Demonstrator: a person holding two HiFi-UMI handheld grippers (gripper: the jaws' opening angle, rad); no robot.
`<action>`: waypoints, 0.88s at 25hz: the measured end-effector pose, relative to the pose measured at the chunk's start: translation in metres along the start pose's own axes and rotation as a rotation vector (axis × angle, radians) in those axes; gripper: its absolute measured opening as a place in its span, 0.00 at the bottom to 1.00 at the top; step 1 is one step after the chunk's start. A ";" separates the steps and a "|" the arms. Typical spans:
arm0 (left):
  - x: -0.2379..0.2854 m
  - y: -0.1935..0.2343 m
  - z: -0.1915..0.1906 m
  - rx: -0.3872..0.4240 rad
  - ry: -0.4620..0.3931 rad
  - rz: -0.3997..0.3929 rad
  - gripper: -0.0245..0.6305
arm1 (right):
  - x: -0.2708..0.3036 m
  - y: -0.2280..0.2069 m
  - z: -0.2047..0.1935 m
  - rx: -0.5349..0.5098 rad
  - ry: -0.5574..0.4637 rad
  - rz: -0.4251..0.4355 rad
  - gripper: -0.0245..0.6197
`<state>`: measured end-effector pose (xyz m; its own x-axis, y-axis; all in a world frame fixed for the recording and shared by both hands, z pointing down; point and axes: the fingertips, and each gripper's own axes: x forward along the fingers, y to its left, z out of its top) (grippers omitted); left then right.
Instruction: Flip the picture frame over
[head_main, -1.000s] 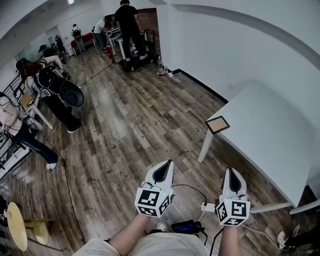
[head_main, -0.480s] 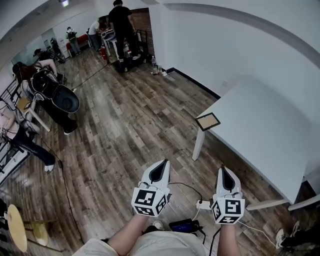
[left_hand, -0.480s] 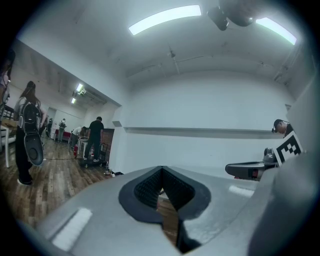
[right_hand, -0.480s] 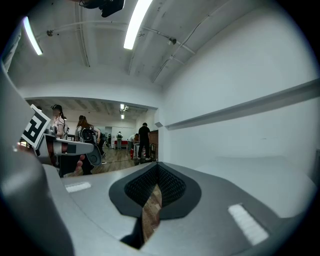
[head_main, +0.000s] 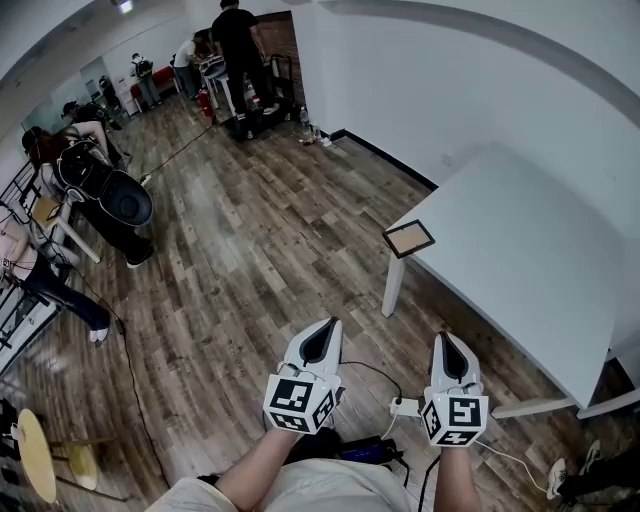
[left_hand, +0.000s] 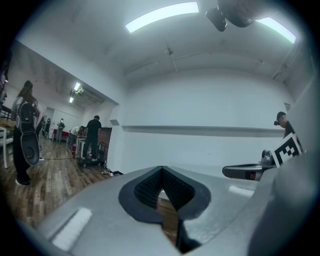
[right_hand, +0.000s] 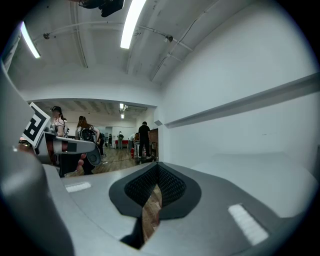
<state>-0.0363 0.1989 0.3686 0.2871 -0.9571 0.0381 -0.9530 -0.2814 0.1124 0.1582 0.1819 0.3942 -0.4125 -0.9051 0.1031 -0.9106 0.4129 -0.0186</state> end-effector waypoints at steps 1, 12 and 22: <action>0.004 0.001 -0.001 -0.003 0.000 -0.002 0.04 | 0.003 -0.001 -0.001 -0.001 0.003 -0.002 0.08; 0.068 0.038 0.005 -0.023 -0.004 -0.054 0.04 | 0.070 -0.007 0.001 -0.019 0.038 -0.039 0.08; 0.111 0.110 0.017 -0.038 -0.010 -0.071 0.04 | 0.149 0.025 0.014 -0.051 0.043 -0.043 0.08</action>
<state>-0.1114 0.0606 0.3681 0.3526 -0.9356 0.0185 -0.9258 -0.3459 0.1525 0.0733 0.0557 0.3950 -0.3703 -0.9174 0.1455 -0.9246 0.3791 0.0370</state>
